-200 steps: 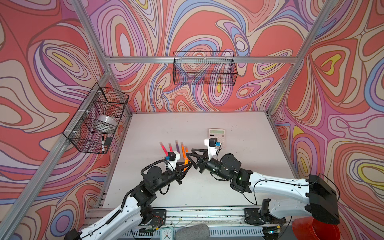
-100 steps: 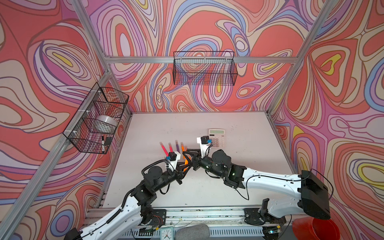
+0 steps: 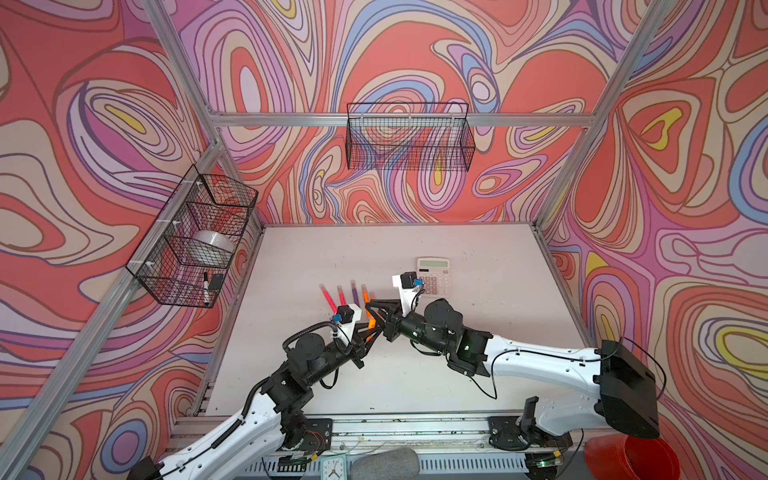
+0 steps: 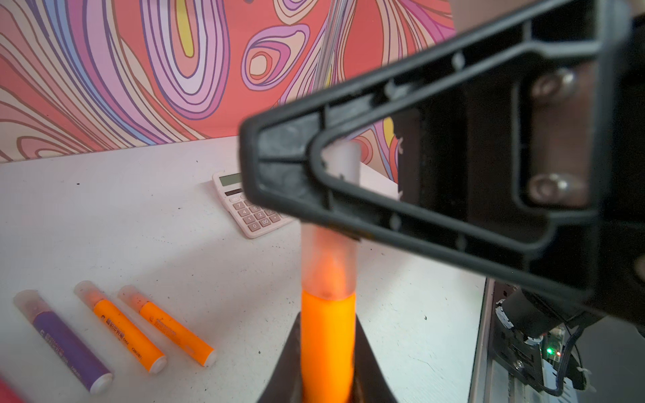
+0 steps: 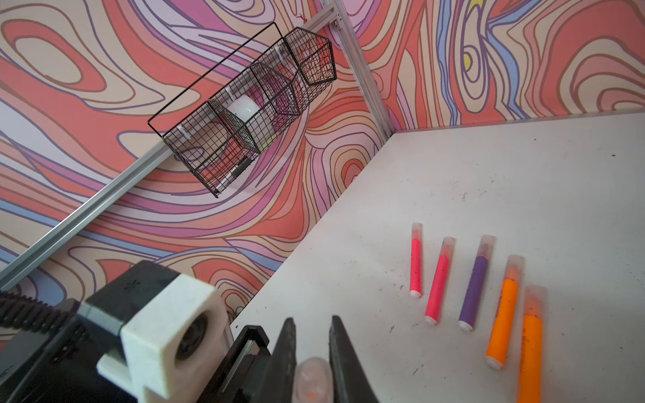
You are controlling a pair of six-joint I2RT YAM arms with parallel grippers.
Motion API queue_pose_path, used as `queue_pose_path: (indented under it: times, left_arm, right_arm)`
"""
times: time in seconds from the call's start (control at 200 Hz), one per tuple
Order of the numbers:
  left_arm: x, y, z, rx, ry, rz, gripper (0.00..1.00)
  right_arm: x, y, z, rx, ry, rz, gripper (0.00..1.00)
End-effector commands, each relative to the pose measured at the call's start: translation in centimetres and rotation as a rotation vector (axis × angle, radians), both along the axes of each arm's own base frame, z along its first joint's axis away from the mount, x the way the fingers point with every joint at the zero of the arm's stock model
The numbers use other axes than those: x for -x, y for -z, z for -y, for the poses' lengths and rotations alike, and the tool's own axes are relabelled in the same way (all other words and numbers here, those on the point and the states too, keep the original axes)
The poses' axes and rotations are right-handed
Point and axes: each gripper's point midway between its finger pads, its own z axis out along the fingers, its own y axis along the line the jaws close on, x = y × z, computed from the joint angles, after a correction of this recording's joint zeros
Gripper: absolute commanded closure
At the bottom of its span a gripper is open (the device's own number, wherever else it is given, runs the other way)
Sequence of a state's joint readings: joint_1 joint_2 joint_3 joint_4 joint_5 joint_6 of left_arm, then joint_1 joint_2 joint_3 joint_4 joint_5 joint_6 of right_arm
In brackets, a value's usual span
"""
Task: Insert the pens into the pen caps
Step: 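Press the cap down onto the marker with the right gripper while the left holds it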
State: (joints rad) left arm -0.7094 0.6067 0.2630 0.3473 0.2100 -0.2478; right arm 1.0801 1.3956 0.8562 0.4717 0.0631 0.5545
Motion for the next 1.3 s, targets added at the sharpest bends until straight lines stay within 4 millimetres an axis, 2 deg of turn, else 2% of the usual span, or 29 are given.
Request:
queue_pose_path:
  times: [0.0,0.185,0.23,0.24,0.265,0.506,0.616,1.016,1.172,1.292]
  left_arm:
    - [-1.7,-9.6,-2.5,0.155,-0.167,0.249,1.00]
    - [-2.6,-14.9,-3.5,0.168,-0.256,0.357,1.00]
    - [-2.9,-15.3,-3.7,0.161,-0.278,0.375,1.00]
    - [-2.7,-16.7,-3.9,0.179,-0.284,0.396,1.00]
    - [-2.7,-17.6,-4.1,0.189,-0.298,0.416,1.00]
    - [-2.3,-22.3,-5.7,0.248,-0.373,0.537,1.00]
    - [-1.8,-24.1,-5.7,0.274,-0.357,0.567,1.00]
    - [-1.0,-27.7,-5.0,0.327,-0.301,0.612,1.00]
    - [-0.5,-28.4,-5.0,0.340,-0.279,0.631,1.00]
    - [-0.5,-28.6,-5.3,0.342,-0.302,0.652,1.00]
  right_arm:
    - [2.3,3.3,-0.3,0.091,-0.100,-0.041,1.00]
    - [4.0,5.0,-1.4,0.168,-0.146,-0.015,1.00]
    - [4.4,5.5,-1.6,0.187,-0.158,-0.013,1.00]
    - [4.5,5.6,-1.6,0.191,-0.160,-0.011,1.00]
    - [4.6,5.8,-1.7,0.199,-0.164,-0.009,1.00]
    - [5.2,7.6,-1.6,0.239,-0.179,-0.016,1.00]
    - [5.4,8.4,-1.6,0.255,-0.185,-0.024,1.00]
    - [5.9,12.9,-1.1,0.342,-0.190,-0.096,1.00]
    - [6.8,15.1,-0.5,0.386,-0.213,-0.143,1.00]
    - [7.8,15.9,-0.2,0.411,-0.240,-0.155,1.00]
